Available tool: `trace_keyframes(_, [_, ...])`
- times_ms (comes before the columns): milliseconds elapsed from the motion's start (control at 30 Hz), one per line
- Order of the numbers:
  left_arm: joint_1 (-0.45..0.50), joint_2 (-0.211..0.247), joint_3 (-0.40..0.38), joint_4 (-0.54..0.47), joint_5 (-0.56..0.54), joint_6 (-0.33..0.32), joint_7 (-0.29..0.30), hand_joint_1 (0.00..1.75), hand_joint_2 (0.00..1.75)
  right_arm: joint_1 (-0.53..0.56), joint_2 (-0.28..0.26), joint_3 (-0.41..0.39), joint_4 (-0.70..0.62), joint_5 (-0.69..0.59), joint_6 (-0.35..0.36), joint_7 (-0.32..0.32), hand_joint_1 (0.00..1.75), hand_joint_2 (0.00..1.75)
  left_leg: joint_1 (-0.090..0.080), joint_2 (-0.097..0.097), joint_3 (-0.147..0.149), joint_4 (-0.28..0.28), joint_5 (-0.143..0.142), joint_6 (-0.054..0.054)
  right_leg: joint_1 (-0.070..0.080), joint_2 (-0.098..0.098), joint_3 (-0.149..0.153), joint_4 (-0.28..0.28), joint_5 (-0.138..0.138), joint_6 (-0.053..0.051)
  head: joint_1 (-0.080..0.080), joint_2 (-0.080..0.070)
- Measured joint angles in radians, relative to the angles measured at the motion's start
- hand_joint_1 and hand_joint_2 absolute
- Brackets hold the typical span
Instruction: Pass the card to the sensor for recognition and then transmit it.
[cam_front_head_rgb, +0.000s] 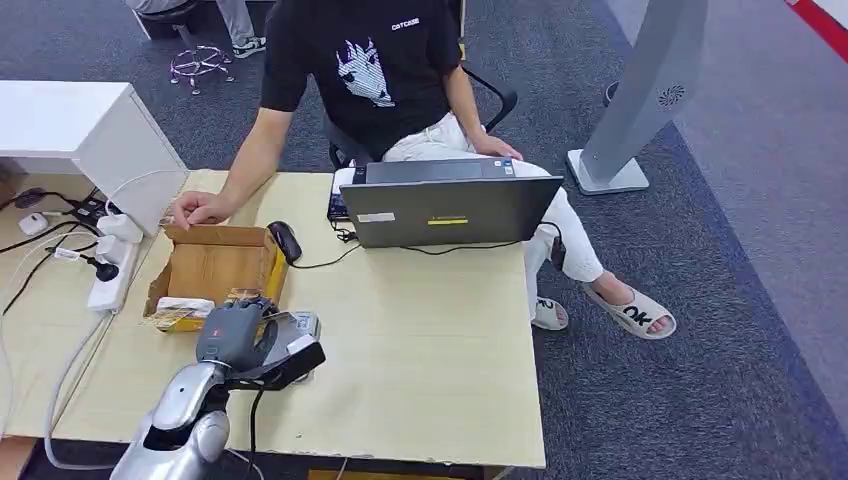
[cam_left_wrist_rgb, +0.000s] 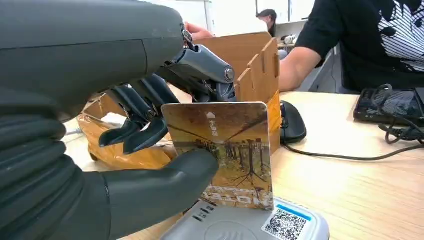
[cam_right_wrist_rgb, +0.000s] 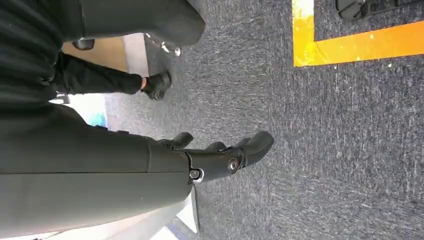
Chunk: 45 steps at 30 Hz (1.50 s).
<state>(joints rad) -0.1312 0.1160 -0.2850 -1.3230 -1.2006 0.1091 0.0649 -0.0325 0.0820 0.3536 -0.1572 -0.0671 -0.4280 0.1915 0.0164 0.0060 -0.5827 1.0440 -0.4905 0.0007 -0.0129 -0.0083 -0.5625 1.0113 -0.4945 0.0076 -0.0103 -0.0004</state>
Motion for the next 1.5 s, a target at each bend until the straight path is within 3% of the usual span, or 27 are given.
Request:
trace_keyframes(267, [0.026,0.014,0.000,-0.119,0.099,0.003,-0.070,1.75,1.75,0.001,0.000,0.000,0.000,-0.015,-0.003,-0.010,0.00,1.75,0.000,0.000,-0.001,0.000,0.000,0.000,0.000,0.000,-0.001,0.000,0.000,0.000,0.000,0.000])
trace_keyframes(600, [0.058,0.021,-0.004,-0.313,0.131,0.082,-0.143,1.75,1.75,0.001,0.000,0.000,0.001,-0.016,-0.021,-0.025,0.00,1.75,0.000,0.000,-0.002,0.000,0.000,0.000,0.000,0.000,-0.002,0.000,0.000,0.000,0.000,0.000])
trace_keyframes(833, [0.006,0.025,0.004,-0.374,0.029,0.206,-0.060,1.75,1.75,-0.001,0.000,0.003,0.001,-0.005,-0.023,-0.024,0.00,1.75,0.000,0.000,-0.002,0.000,0.000,0.000,0.000,0.000,-0.002,0.000,0.000,0.000,0.000,0.000])
trace_keyframes(1000, [-0.098,0.040,0.060,-0.368,-0.040,0.245,0.003,1.75,1.75,-0.001,0.000,0.015,0.001,0.011,-0.023,-0.022,0.00,1.75,0.000,0.000,-0.002,0.000,0.001,0.000,0.000,0.000,-0.002,0.000,0.000,0.000,0.000,0.000])
trace_keyframes(1133, [-0.187,0.053,0.110,-0.308,-0.053,0.235,0.019,1.75,1.75,-0.003,0.000,0.028,0.001,0.022,-0.020,-0.021,0.00,1.75,0.000,0.000,-0.002,0.000,0.001,0.000,0.000,0.000,-0.002,0.000,0.001,0.000,0.000,0.000])
trace_keyframes(1167, [-0.205,0.055,0.121,-0.289,-0.057,0.236,0.020,0.00,1.75,-0.003,0.000,0.029,0.001,0.026,-0.017,-0.021,0.00,1.75,0.000,0.000,-0.002,0.000,0.001,0.000,0.000,0.000,-0.002,0.000,0.001,0.000,0.000,0.000])
trace_keyframes(1367, [-0.261,0.056,0.182,-0.196,-0.033,0.336,0.006,0.00,1.75,-0.006,0.000,0.047,0.001,0.034,-0.012,-0.014,0.00,1.75,0.000,0.000,-0.002,0.000,0.001,0.000,0.000,0.001,-0.002,0.000,0.001,0.000,0.000,0.000])
trace_keyframes(1500, [-0.262,0.057,0.217,-0.168,0.021,0.361,-0.018,0.00,1.75,-0.007,0.000,0.052,0.001,0.035,-0.012,-0.011,0.00,1.75,0.000,0.000,-0.002,0.000,0.001,0.000,0.000,0.001,-0.002,0.000,0.001,0.000,0.000,0.000])
